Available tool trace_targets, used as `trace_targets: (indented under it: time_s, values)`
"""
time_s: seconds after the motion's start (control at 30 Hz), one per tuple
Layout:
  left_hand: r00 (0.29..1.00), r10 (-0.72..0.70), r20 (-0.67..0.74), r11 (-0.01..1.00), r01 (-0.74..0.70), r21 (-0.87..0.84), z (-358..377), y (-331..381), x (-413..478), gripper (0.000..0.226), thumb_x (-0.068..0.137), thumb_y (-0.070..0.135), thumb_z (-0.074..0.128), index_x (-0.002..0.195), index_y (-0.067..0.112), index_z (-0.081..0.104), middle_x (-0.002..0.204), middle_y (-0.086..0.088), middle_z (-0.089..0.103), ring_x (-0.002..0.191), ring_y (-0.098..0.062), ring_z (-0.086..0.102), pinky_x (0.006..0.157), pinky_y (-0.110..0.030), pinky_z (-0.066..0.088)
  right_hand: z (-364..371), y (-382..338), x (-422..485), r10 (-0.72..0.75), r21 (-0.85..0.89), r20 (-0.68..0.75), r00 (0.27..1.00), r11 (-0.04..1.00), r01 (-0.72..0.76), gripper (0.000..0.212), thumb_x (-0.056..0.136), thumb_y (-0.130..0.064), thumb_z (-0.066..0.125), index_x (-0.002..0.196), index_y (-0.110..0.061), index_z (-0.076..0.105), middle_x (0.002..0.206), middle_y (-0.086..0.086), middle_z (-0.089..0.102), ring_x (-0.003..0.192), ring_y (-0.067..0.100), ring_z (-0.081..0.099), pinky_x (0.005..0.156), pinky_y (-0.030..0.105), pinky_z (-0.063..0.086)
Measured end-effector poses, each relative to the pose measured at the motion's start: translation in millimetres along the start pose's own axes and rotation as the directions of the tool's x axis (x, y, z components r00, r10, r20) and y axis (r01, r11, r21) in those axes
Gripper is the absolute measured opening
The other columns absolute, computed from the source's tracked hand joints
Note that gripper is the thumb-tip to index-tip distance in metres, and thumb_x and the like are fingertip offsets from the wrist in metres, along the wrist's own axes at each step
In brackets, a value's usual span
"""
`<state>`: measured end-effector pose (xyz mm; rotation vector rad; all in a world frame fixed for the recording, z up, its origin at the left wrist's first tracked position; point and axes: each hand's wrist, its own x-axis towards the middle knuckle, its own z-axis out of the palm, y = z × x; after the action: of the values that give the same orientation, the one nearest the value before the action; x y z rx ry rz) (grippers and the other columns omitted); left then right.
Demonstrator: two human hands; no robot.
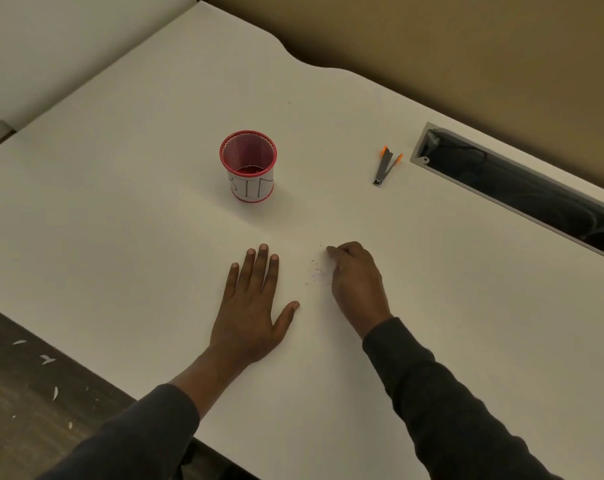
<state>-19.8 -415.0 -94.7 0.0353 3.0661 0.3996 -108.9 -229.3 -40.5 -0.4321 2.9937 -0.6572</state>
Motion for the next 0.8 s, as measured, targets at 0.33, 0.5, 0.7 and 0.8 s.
trace_targets:
  time_s: [0.33, 0.5, 0.7, 0.8]
  values:
    - [1.0, 0.0, -0.009, 1.0, 0.0, -0.031, 1.2, 0.0, -0.2, 0.084, 0.102, 0.063, 0.026, 0.166, 0.013, 0.006, 0.175, -0.008, -0.005, 0.162, -0.026, -0.006, 0.131, -0.051, 0.011, -0.7, -4.8, -10.3, -0.271, -0.087, 0.205, 0.941, 0.952, 0.293, 0.041, 0.097, -0.005, 0.053, 0.138, -0.006, 0.053, 0.13, 0.011, 0.057, 0.115, 0.026, 0.054, 0.097, 0.029, 0.048]
    - [1.0, -0.012, 0.006, 1.0, 0.012, -0.029, -0.5, 1.0, 0.4, 0.085, 0.101, 0.066, 0.022, 0.166, 0.014, 0.003, 0.175, -0.007, -0.008, 0.162, -0.025, -0.008, 0.131, -0.051, 0.009, -14.9, 15.3, -28.4, -0.148, -0.126, 0.061, 0.987, 0.98, 0.155, 0.036, 0.083, 0.0, 0.062, 0.118, -0.004, 0.067, 0.115, 0.009, 0.066, 0.106, 0.027, 0.06, 0.079, 0.036, 0.056]
    - [1.0, -0.007, -0.002, 1.0, 0.007, -0.03, 0.4, 0.1, 0.0, 0.085, 0.101, 0.064, 0.025, 0.166, 0.013, 0.004, 0.175, -0.007, -0.007, 0.162, -0.025, -0.007, 0.131, -0.051, 0.01, -8.2, 12.8, -28.9, -0.237, -0.128, 0.105, 0.966, 0.96, 0.249, 0.035, 0.081, 0.003, 0.066, 0.115, -0.005, 0.07, 0.112, 0.008, 0.068, 0.103, 0.027, 0.061, 0.081, 0.033, 0.055]
    - [1.0, -0.01, 0.003, 1.0, 0.01, -0.025, 0.6, 0.0, 0.2, 0.085, 0.101, 0.065, 0.024, 0.166, 0.014, 0.003, 0.175, -0.007, -0.008, 0.162, -0.025, -0.008, 0.131, -0.051, 0.01, -6.5, 10.6, -20.2, -0.222, -0.069, 0.084, 0.971, 0.971, 0.228, 0.034, 0.086, 0.001, 0.062, 0.119, -0.006, 0.068, 0.115, 0.007, 0.067, 0.105, 0.026, 0.06, 0.084, 0.033, 0.054]
